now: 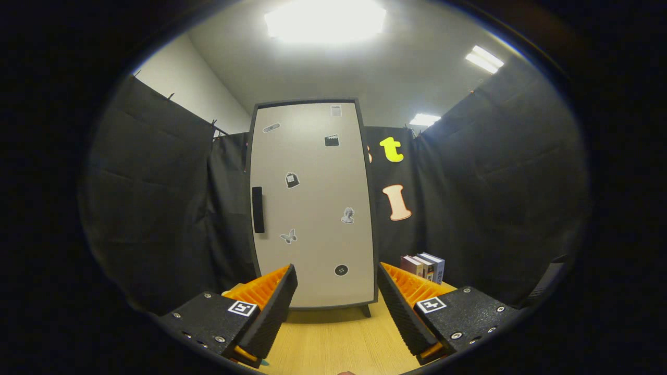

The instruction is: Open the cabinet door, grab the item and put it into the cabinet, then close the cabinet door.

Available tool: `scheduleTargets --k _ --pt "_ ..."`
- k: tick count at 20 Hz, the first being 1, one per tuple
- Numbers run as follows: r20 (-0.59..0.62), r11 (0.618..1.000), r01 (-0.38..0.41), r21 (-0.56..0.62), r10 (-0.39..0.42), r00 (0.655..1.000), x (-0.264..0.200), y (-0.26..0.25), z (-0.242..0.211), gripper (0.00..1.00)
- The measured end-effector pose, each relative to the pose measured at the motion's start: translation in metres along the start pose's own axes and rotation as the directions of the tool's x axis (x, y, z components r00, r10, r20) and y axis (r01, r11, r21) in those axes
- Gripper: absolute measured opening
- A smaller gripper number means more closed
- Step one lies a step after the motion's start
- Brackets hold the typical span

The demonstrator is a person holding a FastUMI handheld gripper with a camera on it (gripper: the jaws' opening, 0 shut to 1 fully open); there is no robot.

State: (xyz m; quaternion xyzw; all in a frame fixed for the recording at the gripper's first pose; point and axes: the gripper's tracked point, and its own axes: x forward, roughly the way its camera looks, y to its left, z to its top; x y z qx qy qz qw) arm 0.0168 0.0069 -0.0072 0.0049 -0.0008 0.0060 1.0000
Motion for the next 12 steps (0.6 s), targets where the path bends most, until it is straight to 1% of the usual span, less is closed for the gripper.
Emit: scheduleTargets --k 4,7,12 --pt "-0.003 1.0 -0.019 0.017 0.019 1.0 0.018 0.013 0.006 0.95" --pt "0.008 0.999 -0.036 0.02 0.035 0.999 0.035 0.025 0.019 0.95" --pt "0.021 0.996 -0.081 0.026 0.081 0.997 0.07 0.05 0.037 0.95"
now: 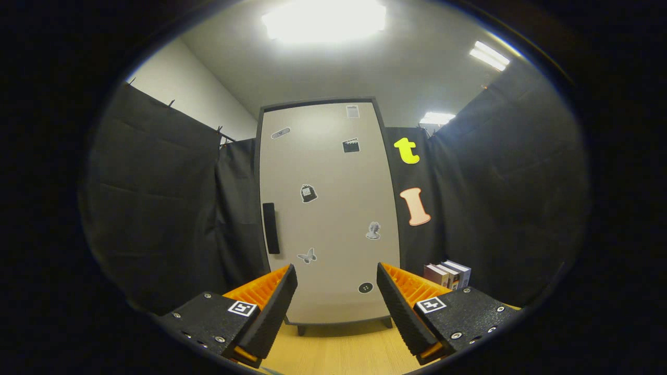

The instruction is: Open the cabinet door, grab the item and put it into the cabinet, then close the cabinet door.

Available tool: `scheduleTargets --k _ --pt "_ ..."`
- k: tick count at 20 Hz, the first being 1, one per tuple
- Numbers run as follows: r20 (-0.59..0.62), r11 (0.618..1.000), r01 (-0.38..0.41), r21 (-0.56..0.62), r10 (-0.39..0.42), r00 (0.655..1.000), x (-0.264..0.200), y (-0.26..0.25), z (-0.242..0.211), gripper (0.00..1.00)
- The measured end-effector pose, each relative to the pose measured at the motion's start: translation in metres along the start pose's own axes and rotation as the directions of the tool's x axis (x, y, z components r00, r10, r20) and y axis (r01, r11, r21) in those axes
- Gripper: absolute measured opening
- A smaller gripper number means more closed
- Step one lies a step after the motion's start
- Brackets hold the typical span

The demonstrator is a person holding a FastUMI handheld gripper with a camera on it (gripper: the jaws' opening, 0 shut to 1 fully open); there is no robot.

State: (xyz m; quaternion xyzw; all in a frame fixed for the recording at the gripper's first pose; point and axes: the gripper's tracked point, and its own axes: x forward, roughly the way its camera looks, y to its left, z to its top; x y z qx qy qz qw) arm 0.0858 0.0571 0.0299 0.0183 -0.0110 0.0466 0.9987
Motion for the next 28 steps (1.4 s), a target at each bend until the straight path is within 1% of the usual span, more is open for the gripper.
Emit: scheduleTargets --k 3,7,9,13,16,21,26,28 --pt "0.004 1.0 -0.025 0.013 0.025 1.0 0.026 0.015 0.009 0.95" --pt "0.012 0.997 -0.078 0.018 0.078 0.997 0.061 0.043 0.02 0.95" --pt "0.009 0.993 -0.114 0.027 0.114 0.993 0.078 0.061 0.021 0.95" --pt "-0.007 0.988 -0.152 0.039 0.153 0.988 0.113 0.088 0.018 0.95" --pt "-0.028 0.986 -0.161 0.041 0.163 0.986 0.141 0.1 0.014 0.95" --pt "-0.026 0.986 -0.159 0.057 0.161 0.987 0.184 0.111 0.013 0.94" --pt "-0.064 0.98 -0.194 0.038 0.197 0.978 0.214 0.132 -0.001 0.92" --pt "-0.092 0.976 -0.215 0.024 0.216 0.972 0.223 0.143 -0.011 0.89"
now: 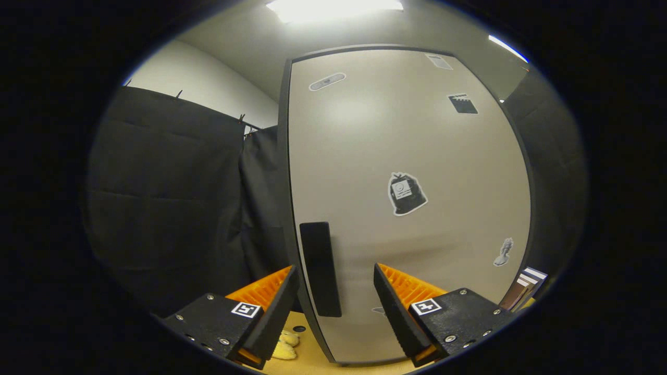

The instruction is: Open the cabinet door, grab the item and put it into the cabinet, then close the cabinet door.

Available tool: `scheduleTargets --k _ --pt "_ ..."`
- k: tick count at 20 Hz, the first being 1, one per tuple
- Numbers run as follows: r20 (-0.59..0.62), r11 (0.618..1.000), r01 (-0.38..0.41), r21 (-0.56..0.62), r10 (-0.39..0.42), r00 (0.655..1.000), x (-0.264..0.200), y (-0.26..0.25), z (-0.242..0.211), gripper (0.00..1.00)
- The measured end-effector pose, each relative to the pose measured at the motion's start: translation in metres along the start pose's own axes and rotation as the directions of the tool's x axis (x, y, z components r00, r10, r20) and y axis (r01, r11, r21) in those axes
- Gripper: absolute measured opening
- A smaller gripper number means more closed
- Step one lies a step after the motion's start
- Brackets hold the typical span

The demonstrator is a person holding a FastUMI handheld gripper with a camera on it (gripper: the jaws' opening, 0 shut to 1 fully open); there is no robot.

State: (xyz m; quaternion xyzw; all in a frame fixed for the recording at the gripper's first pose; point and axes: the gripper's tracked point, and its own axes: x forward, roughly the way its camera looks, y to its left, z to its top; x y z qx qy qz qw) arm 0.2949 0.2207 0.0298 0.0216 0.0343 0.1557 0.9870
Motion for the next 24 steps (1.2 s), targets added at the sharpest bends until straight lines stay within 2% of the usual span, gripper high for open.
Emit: scheduleTargets --k 3,8,10,11,13,16,24 --pt "-0.039 0.999 -0.011 -0.036 0.009 0.999 0.015 0.009 -0.013 0.8" --pt "-0.072 0.999 0.017 -0.045 -0.02 0.997 0.03 0.009 -0.026 0.62" --pt "-0.053 0.996 0.055 -0.073 -0.059 0.997 0.032 0.003 -0.024 0.51" --pt "-0.048 0.996 0.057 -0.069 -0.061 0.997 0.037 0.002 -0.024 0.4" --pt "-0.058 0.997 0.064 -0.047 -0.067 0.996 0.032 0.004 -0.024 0.32" --pt "-0.072 0.997 0.057 -0.049 -0.061 0.996 0.028 0.003 -0.024 0.29" --pt "-0.077 0.999 0.026 -0.021 -0.027 0.997 0.005 0.006 -0.022 0.29"
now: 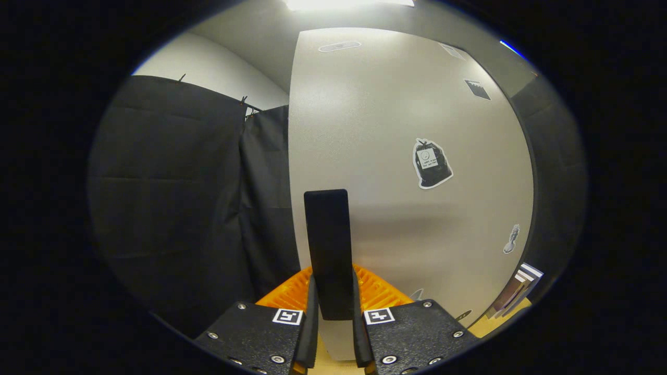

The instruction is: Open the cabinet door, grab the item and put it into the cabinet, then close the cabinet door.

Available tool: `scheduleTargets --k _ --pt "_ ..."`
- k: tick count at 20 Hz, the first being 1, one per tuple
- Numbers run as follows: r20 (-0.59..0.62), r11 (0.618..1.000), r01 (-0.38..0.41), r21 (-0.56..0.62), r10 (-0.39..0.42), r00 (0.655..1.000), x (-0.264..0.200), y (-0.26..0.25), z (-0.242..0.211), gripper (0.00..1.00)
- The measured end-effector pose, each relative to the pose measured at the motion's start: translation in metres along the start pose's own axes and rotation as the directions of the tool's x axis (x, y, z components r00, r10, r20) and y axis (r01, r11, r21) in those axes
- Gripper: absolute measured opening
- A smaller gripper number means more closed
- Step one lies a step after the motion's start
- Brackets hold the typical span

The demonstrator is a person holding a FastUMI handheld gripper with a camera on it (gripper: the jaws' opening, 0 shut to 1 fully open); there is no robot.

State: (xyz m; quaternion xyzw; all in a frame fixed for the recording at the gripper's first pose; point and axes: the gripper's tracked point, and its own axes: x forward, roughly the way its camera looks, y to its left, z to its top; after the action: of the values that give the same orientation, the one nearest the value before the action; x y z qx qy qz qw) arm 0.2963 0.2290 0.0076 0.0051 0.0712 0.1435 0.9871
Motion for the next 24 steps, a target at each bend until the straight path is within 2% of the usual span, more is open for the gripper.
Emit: scheduleTargets --k 11,24 --pt "-0.036 0.997 -0.057 0.045 0.059 0.998 -0.046 0.0 0.005 0.28" --pt "-0.027 0.999 -0.037 0.039 0.038 0.999 -0.085 -0.022 0.006 0.27"
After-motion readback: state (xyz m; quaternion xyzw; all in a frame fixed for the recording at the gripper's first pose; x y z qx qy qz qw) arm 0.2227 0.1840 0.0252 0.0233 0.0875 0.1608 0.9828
